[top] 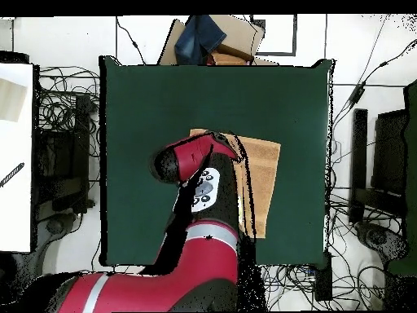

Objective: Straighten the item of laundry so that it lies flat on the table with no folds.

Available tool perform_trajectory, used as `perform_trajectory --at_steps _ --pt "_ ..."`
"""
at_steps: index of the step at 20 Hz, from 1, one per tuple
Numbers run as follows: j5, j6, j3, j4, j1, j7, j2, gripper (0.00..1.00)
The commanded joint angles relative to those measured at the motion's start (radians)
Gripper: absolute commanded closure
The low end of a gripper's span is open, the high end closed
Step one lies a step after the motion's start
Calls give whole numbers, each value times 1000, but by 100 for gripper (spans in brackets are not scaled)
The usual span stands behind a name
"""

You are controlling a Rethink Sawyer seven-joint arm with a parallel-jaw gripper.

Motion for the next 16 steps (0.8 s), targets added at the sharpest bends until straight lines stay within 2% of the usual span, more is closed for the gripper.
perform_trajectory --at_steps 1,6,16 --pt "-13 65 73 41 19 -47 -8 0" --pt "-3 72 90 38 8 -57 -7 0" --pt "3 47 69 72 36 8 -15 0"
